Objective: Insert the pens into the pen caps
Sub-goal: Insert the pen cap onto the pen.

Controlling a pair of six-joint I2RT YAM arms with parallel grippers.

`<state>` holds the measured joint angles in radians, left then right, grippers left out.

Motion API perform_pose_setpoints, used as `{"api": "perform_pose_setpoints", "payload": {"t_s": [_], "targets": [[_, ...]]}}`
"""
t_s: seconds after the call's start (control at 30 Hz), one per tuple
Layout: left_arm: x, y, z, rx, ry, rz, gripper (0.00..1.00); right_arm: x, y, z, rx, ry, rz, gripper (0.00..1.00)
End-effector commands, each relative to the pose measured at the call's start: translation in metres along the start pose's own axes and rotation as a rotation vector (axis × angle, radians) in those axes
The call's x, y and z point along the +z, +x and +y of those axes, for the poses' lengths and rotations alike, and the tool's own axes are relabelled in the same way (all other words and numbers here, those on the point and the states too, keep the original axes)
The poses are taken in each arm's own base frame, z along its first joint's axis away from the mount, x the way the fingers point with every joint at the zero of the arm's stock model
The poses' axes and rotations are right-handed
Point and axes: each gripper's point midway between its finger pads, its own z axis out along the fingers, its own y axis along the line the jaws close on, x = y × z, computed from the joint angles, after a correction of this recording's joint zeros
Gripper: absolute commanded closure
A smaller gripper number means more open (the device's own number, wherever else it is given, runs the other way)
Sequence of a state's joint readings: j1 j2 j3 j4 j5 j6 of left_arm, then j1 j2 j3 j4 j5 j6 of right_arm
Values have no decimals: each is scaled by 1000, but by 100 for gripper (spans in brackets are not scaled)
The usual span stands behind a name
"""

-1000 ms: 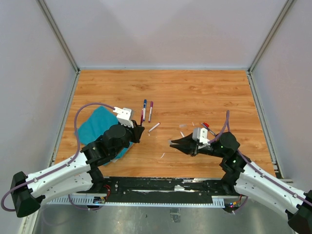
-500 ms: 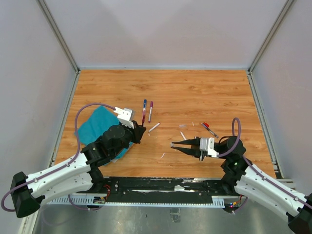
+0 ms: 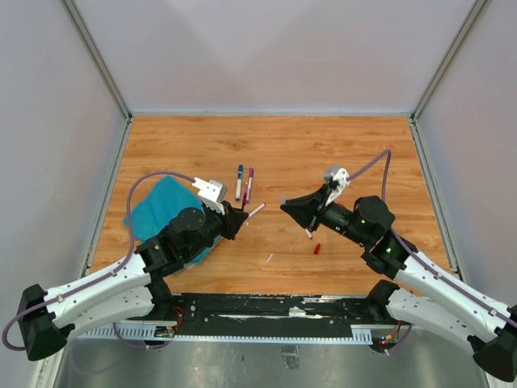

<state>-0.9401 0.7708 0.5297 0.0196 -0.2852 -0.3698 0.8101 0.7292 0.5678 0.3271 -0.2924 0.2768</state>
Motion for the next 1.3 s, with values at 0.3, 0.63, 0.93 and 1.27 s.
{"api": "perform_pose_setpoints", "payload": {"t_s": [0.3, 0.63, 0.93, 1.27], "targets": [[-2, -5, -36, 17, 197, -23, 100, 21, 12, -20, 778, 288, 6, 99], [-11, -6, -78, 24, 418, -34, 100, 13, -9, -33, 680, 306, -128, 99], [-9, 2, -103, 41, 507, -14, 99, 7, -27, -25, 565, 207, -236, 97], [-4, 5, -108, 53, 521, 2, 100, 9, -38, -13, 528, 122, -267, 96]]}}
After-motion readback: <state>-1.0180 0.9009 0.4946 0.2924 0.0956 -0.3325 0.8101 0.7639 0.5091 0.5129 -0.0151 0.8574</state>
